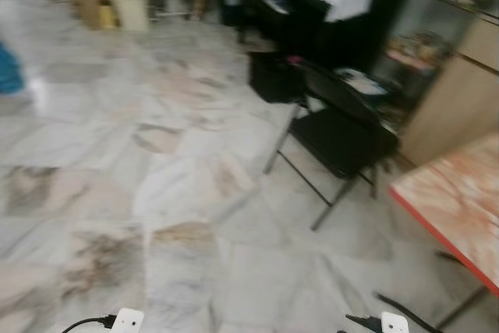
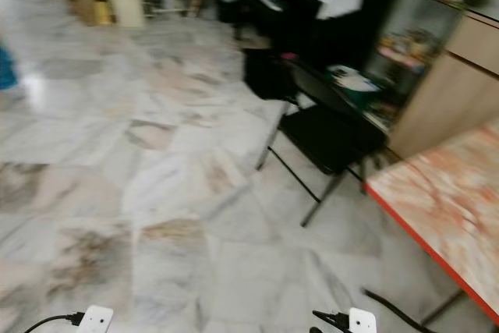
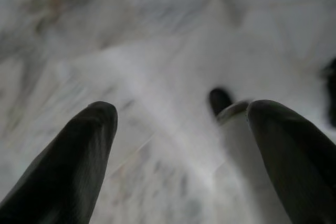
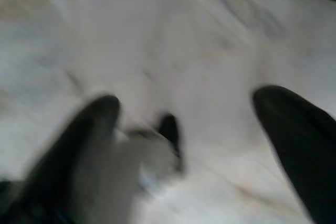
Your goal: Hang hanger
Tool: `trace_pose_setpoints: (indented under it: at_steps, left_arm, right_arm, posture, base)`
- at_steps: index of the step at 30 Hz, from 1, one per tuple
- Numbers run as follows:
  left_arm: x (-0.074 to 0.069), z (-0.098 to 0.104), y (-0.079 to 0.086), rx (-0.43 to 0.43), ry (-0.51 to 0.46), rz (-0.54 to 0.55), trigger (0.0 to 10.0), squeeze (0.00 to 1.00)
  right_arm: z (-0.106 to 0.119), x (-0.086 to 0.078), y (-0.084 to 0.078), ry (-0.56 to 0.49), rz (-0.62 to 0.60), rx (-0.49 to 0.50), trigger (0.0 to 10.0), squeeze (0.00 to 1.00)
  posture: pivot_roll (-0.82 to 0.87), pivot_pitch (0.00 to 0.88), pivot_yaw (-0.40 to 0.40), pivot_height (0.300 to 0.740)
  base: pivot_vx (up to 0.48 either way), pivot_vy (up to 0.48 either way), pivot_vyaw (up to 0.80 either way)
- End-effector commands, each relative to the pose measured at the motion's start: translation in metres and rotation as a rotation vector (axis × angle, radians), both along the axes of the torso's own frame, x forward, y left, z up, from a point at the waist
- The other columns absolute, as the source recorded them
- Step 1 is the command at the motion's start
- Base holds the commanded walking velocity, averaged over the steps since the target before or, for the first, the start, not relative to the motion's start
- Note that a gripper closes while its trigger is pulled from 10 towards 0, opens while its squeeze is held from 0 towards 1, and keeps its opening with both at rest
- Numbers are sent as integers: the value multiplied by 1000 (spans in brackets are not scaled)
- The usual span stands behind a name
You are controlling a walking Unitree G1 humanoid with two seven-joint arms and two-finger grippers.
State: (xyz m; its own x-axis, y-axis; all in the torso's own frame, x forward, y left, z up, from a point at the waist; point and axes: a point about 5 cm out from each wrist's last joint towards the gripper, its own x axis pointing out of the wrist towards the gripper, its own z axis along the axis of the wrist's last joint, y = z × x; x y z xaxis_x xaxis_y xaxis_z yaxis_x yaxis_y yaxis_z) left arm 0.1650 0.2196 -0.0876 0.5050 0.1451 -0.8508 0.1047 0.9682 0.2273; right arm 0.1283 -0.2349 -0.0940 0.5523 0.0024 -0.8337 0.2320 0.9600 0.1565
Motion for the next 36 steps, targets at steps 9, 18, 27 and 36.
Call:
trace_pose_setpoints:
  at_steps: [9, 18, 27, 36]
  left_arm:
    - [-5, 0, 9, 18, 27, -1, 10000, 0]
    - [-2, 1, 7, 23, 19, -12, 10000, 0]
    - [-5, 0, 10, 24, 30, -2, 10000, 0]
    - [-5, 0, 10, 18, 28, -13, 10000, 0]
  right_arm:
    - [1, 8, 7, -22, -5, 9, 10000, 0]
    - [1, 9, 6, -22, -7, 7, 10000, 0]
    - [1, 8, 8, -19, -8, 9, 10000, 0]
    - [0, 6, 8, -15, -10, 11, 10000, 0]
  posture:
    - [-34, 0, -34, 740]
    - [-42, 0, -36, 740]
    - [-44, 0, -31, 740]
    - [-46, 0, -29, 740]
  base:
    - [0, 0, -769]
    - [0, -238, -769]
    - [0, 0, -770]
    - [0, 0, -769]
